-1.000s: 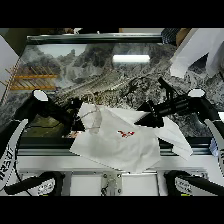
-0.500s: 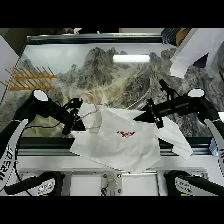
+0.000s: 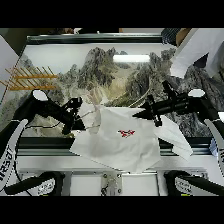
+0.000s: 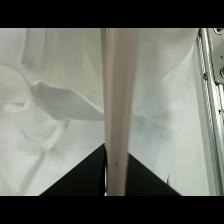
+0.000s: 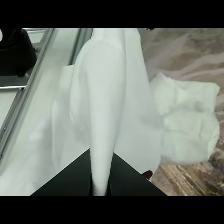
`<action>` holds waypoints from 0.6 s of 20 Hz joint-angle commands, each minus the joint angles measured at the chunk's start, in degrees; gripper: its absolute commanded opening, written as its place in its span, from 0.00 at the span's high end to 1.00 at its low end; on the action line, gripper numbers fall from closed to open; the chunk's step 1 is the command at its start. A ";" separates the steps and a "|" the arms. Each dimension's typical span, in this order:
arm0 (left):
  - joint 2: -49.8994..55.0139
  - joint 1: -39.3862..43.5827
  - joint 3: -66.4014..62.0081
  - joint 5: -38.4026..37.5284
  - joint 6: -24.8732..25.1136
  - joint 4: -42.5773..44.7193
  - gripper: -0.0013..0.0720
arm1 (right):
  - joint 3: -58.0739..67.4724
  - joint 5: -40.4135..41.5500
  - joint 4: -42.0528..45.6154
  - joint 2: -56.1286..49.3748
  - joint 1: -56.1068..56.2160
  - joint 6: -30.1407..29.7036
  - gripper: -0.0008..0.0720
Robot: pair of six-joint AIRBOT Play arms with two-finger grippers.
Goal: Fold the clothes and pants, and hang the long-sleeved shirts on hangers.
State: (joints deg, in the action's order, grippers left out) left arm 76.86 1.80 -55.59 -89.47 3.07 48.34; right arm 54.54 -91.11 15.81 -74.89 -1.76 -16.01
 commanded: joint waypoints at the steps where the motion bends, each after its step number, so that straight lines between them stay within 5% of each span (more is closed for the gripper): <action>1: 0.07 0.02 0.02 -0.11 -0.13 0.15 0.96 | 0.07 0.83 -4.04 0.07 0.07 -2.03 0.96; 9: 0.04 -1.77 0.02 -0.11 -0.13 0.13 0.96 | 0.07 0.66 -1.79 0.07 0.07 -1.11 0.96; 12: 0.04 -4.31 0.02 -0.09 -5.62 0.11 0.96 | 0.07 0.66 -1.20 0.09 0.07 0.20 0.96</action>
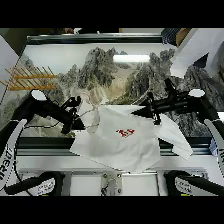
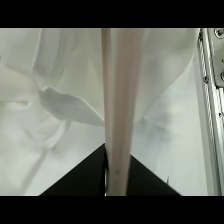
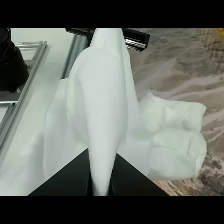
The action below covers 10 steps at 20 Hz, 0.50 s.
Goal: Fold the clothes and pants, and hang the long-sleeved shirts on hangers.
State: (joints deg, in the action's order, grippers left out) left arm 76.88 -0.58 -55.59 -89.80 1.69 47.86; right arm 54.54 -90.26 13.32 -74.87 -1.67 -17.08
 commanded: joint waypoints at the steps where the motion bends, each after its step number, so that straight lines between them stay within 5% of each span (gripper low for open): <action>1: 0.02 -2.58 0.02 0.24 -6.36 0.59 0.79 | 0.07 -0.20 1.27 0.09 -0.02 1.25 0.96; 2: 0.02 -3.15 0.02 0.42 -9.29 0.55 0.39 | 0.07 -0.20 1.27 0.09 -0.02 1.29 0.96; 3: 0.02 -3.26 0.02 0.94 -12.90 0.48 0.33 | 0.07 -0.20 1.27 0.09 -0.02 1.68 0.96; 7: 0.02 -3.26 -0.33 2.27 -18.29 0.50 0.33 | 0.07 -0.17 1.27 0.09 -0.02 2.93 0.96; 10: 0.02 -4.90 -4.96 3.26 -26.86 -0.02 0.32 | 0.07 -0.15 1.25 0.09 -0.02 3.63 0.96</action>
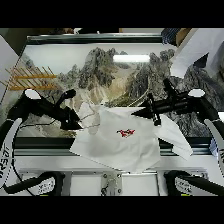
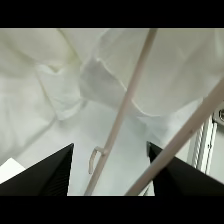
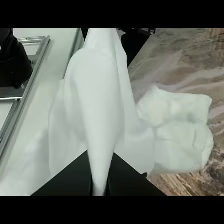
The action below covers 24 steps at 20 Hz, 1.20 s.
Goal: Fold the clothes and pants, and hang the long-sleeved shirts on hangers.
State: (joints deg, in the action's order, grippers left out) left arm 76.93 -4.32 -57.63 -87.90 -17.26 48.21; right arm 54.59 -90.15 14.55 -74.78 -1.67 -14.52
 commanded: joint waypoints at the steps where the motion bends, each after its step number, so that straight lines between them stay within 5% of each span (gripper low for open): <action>1: -0.02 -2.01 -5.07 1.29 -10.08 -0.37 0.33 | 0.02 -0.26 0.04 0.00 -0.02 1.11 0.96; 14: -5.81 -13.33 -10.51 2.71 -28.46 -0.35 0.33 | 0.04 1.11 -0.52 0.55 -0.02 4.48 0.97; 19: -15.19 -15.72 -1.33 9.11 -44.15 -0.28 0.33 | 0.98 6.47 -0.59 6.03 -0.37 10.05 0.97; 24: -23.76 -9.14 14.58 11.91 -59.69 -0.39 0.33 | 0.96 7.67 -0.20 8.24 -0.35 10.10 0.97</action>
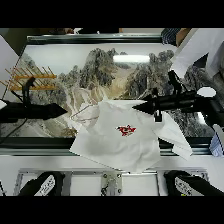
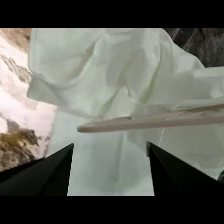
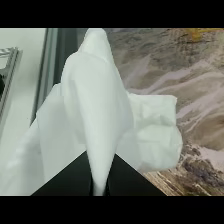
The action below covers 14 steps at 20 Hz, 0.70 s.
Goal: Fold the clothes and pants, and hang the long-sleeved shirts on hangers.
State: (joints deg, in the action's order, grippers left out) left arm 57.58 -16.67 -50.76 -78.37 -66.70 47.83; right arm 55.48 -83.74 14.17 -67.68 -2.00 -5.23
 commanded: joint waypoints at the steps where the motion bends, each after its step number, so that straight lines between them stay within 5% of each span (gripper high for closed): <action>1: -5.55 5.66 10.16 3.65 -12.74 -0.15 0.33 | 0.07 1.27 0.17 1.14 0.02 1.07 0.97; 7: -6.56 21.03 17.62 17.33 -16.48 -7.32 0.33 | 0.07 1.22 0.17 1.25 0.07 2.29 0.97; 13: 1.36 27.87 14.45 18.86 -16.72 -7.08 0.33 | 0.09 0.83 0.17 1.36 0.07 2.36 0.97; 14: 2.10 27.96 14.12 18.84 -16.70 -6.71 0.54 | 0.09 0.83 0.20 1.53 0.07 3.54 0.97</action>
State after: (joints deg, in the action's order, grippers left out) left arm 57.04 8.95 -35.70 -60.77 -83.07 40.86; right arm 55.51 -82.54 14.37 -66.35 -1.98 -2.92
